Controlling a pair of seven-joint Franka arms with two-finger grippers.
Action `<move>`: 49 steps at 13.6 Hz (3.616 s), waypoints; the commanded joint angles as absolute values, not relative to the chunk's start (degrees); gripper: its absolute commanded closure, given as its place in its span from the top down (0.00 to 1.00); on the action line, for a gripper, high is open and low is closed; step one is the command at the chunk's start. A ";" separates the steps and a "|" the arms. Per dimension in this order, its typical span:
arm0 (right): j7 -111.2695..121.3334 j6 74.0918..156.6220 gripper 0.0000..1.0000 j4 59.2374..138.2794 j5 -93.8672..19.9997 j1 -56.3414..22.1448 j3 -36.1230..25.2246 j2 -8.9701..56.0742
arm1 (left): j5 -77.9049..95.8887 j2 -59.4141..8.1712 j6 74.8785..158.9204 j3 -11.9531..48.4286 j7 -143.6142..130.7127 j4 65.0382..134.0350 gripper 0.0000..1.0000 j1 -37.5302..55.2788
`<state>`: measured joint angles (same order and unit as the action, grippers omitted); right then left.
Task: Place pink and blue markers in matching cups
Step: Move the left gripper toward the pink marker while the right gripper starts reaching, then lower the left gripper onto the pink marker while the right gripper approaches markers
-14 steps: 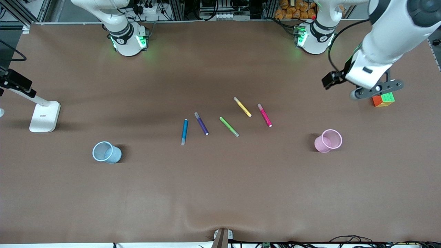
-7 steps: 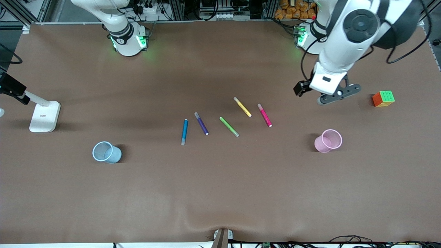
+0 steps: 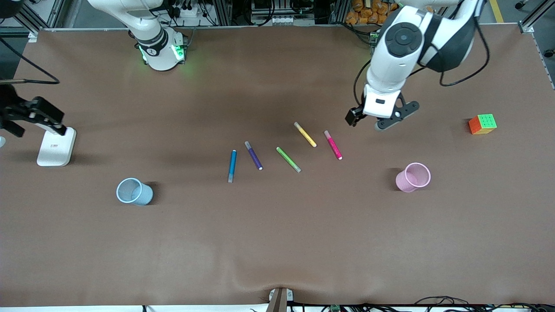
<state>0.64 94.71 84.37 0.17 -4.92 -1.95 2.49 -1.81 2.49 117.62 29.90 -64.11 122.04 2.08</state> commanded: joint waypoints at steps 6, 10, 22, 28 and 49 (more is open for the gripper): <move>0.97 87.80 1.00 83.58 0.09 -13.78 -2.20 4.22 | -11.41 2.46 124.19 36.12 -79.10 127.18 1.00 1.93; 0.97 87.80 1.00 83.67 -0.17 -19.15 -2.20 4.83 | -22.64 -2.10 125.06 39.54 -88.74 127.88 1.00 2.02; 0.53 89.89 1.00 84.02 -5.89 -27.33 -2.29 5.71 | -45.68 -16.42 129.64 40.52 -110.02 128.06 0.80 7.47; 0.53 90.26 1.00 84.20 -5.45 -27.33 -2.37 5.89 | -52.91 -21.79 129.73 40.52 -116.54 128.06 0.62 7.82; -23.12 99.47 1.00 83.85 -5.80 -32.52 -2.37 21.96 | -64.51 -29.88 129.46 40.43 -123.49 127.97 0.35 8.79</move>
<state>-22.00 97.31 84.86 -5.41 -32.62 -2.00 18.92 -62.39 -29.22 129.22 40.39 -121.69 128.32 8.70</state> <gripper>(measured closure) 0.000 0.617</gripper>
